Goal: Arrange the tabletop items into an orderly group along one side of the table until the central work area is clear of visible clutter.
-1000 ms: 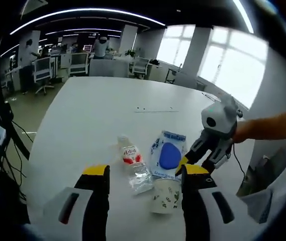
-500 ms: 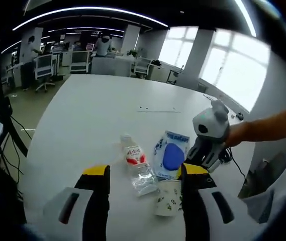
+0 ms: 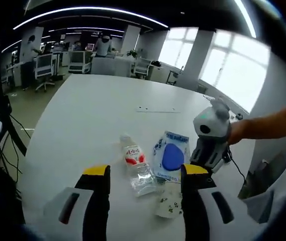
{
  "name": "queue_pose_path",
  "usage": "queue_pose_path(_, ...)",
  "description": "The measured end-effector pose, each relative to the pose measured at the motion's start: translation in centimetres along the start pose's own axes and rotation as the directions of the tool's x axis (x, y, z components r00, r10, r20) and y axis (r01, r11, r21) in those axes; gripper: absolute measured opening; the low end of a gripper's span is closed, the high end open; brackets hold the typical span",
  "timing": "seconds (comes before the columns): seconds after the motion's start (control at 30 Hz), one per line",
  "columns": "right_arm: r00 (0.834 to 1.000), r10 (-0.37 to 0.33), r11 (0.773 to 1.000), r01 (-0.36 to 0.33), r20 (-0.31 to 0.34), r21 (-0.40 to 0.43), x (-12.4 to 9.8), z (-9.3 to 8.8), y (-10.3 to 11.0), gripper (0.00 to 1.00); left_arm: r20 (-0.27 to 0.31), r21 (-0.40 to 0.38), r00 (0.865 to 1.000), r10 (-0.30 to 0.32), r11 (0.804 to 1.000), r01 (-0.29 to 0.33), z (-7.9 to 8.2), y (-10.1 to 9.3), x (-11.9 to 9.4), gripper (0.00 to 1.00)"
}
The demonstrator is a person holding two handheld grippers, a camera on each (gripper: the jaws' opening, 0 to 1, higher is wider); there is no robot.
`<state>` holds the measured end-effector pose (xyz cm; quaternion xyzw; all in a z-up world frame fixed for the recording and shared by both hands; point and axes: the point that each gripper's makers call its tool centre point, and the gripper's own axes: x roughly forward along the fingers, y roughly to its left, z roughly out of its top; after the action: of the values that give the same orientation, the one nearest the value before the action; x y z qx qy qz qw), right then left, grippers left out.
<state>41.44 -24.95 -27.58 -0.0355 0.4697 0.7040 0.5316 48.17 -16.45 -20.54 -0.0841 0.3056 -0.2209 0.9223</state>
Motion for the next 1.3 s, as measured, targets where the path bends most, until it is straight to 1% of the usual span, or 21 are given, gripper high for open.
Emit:
queue_pose_path(0.03,1.0,0.016,1.0,-0.016,-0.002,-0.014,0.0,0.2,0.6,0.0,0.002,-0.002,1.0,-0.001,1.0,0.001,0.0,0.0,0.0,0.57)
queue_pose_path(0.13,0.999,-0.015,0.997,0.012,-0.044,-0.075,-0.1,0.0,0.7,0.0,0.007,-0.001,1.0,0.0,1.0,0.0,0.1,-0.1,-0.1,0.56)
queue_pose_path(0.2,0.999,-0.022,0.996,0.017,-0.048,-0.086,-0.2,0.3,1.2,0.0,0.01,-0.002,1.0,-0.001,1.0,0.001,0.1,-0.2,-0.2,0.57)
queue_pose_path(0.3,0.997,-0.045,0.988,0.035,-0.064,-0.154,-0.5,0.7,1.7,0.0,0.013,0.001,1.0,0.0,1.0,0.0,0.1,-0.2,-0.3,0.56)
queue_pose_path(0.37,0.991,-0.091,0.973,0.067,-0.097,-0.222,-0.8,0.9,2.0,0.0,0.018,-0.002,1.0,0.002,1.0,-0.002,0.1,-0.2,-0.4,0.56)
queue_pose_path(0.4,0.984,-0.121,0.952,0.077,-0.131,-0.296,-0.9,0.8,2.3,0.0,0.022,-0.006,1.0,0.001,1.0,-0.001,0.2,-0.3,-0.4,0.56)
queue_pose_path(0.53,0.956,-0.2,0.888,0.085,-0.214,-0.451,-1.1,0.5,3.2,0.0,0.027,-0.006,1.0,0.001,1.0,-0.001,0.2,-0.4,-0.5,0.56)
queue_pose_path(0.6,0.931,-0.265,0.831,0.088,-0.251,-0.549,-1.2,0.4,3.2,0.0,0.031,-0.009,1.0,0.0,1.0,0.0,0.2,-0.4,-0.5,0.56)
queue_pose_path(0.63,0.922,-0.285,0.81,0.085,-0.264,-0.58,-1.3,0.3,3.3,0.0,0.032,-0.009,0.999,0.0,1.0,0.0,0.3,-0.4,-0.5,0.56)
queue_pose_path(0.7,0.888,-0.34,0.732,0.044,-0.309,-0.68,-1.2,-0.2,3.6,0.0,0.037,-0.011,0.999,-0.001,1.0,0.002,0.3,-0.4,-0.5,0.56)
queue_pose_path(0.77,0.86,-0.384,0.677,0.014,-0.337,-0.735,-1.1,-0.7,3.6,0.0,0.038,-0.011,0.999,-0.002,1.0,0.003,0.3,-0.5,-0.5,0.56)
queue_pose_path(0.8,0.838,-0.416,0.633,-0.012,-0.353,-0.774,-1.0,-0.9,3.5,0.0,0.038,-0.011,0.999,-0.002,1.0,0.003,0.3,-0.5,-0.6,0.56)
queue_pose_path(0.83,0.825,-0.436,0.6,-0.03,-0.358,-0.799,-0.9,-1.1,3.4,0.0,0.039,-0.012,0.999,-0.002,1.0,0.003,0.3,-0.5,-0.6,0.56)
queue_pose_path(0.87,0.809,-0.463,0.557,-0.053,-0.362,-0.829,-0.8,-1.3,3.3,0.0,0.04,-0.014,0.999,-0.003,1.0,0.003,0.3,-0.5,-0.6,0.56)
queue_pose_path(0.93,0.794,-0.477,0.519,-0.092,-0.377,-0.85,-0.3,-1.7,3.4,0.0,0.044,-0.017,0.999,-0.003,1.0,0.004,0.3,-0.5,-0.6,0.56)
queue_pose_path(0.97,0.791,-0.479,0.512,-0.099,-0.379,-0.853,-0.2,-1.8,3.4,0.0,0.044,-0.017,0.999,-0.003,1.0,0.004,0.3,-0.5,-0.6,0.56)
queue_pose_path(1.0,0.784,-0.487,0.49,-0.119,-0.384,-0.864,0.1,-2.0,3.5,0.0,0.043,-0.017,0.999,-0.003,1.0,0.003,0.2,-0.4,-0.6,0.56)
queue_pose_path(1.07,0.778,-0.491,0.48,-0.133,-0.391,-0.867,0.4,-2.3,3.5,0.0,0.045,-0.022,0.999,-0.003,1.0,0.004,0.2,-0.3,-0.5,0.56)
queue_pose_path(1.13,0.768,-0.506,0.454,-0.151,-0.393,-0.878,0.7,-2.3,3.3,0.0,0.046,-0.023,0.999,-0.002,1.0,0.004,0.2,-0.3,-0.5,0.56)
queue_pose_path(1.23,0.748,-0.533,0.401,-0.187,-0.395,-0.897,1.0,-2.3,3.1,0.0,0.048,-0.025,0.999,-0.004,1.0,0.006,0.2,-0.3,-0.4,0.56)
queue_pose_path(1.3,0.743,-0.54,0.383,-0.2,-0.394,-0.902,1.3,-2.2,3.1,0.0,0.05,-0.028,0.999,-0.006,1.0,0.007,0.2,-0.3,-0.3,0.56)
